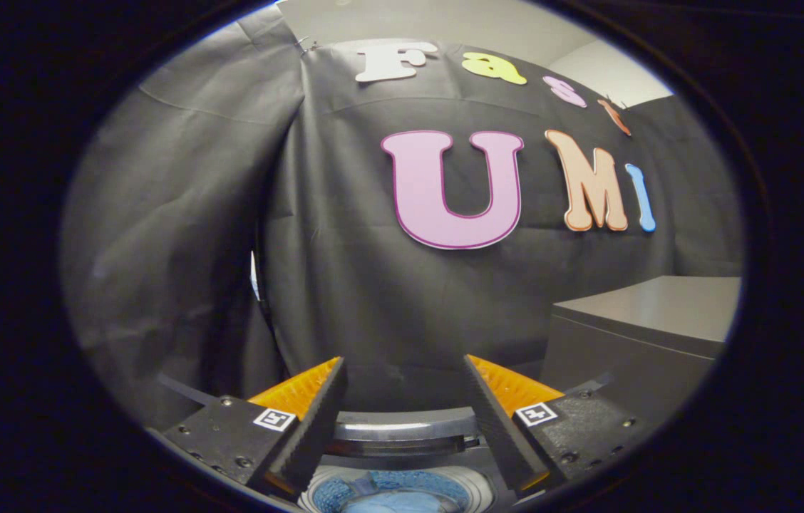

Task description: Put the clothes into the washing machine and then close the washing machine lid.

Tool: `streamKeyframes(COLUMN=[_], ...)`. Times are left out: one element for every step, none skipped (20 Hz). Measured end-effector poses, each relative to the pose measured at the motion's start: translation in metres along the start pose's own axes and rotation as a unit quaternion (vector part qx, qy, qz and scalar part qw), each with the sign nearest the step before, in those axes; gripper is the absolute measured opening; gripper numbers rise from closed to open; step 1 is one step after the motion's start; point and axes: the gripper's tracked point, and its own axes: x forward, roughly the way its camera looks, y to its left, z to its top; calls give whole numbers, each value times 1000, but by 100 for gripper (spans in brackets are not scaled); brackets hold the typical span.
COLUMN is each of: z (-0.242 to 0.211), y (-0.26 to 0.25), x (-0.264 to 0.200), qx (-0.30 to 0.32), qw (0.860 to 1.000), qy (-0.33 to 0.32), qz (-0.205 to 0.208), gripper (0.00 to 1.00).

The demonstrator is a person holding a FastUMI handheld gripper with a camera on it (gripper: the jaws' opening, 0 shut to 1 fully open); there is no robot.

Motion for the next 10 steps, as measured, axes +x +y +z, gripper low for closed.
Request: streamKeyframes(z=[-6, -26, -47, -66, -99, -109, -114, -117, -120, -120], y=[-3, -3, -7, -7, -6, -4, -4, -2, -3, -6], x=[2, 0, -3, -12, -23, -32, -38, -43, -48, -46], qx=[2, 10, 23, 36, 46, 41, 32, 28, 27, 29], qw=[1000, 999, 995, 992, 989, 989, 989, 989, 988, 988], qy=[9, 50, 96, 119, 138, 143, 144, 147, 150, 150], qz=[-6, 0, -14, -5, -4, -6, -4, 1, 1, -1], gripper=[96, 97, 97, 97, 97, 97, 97, 97, 97, 97])
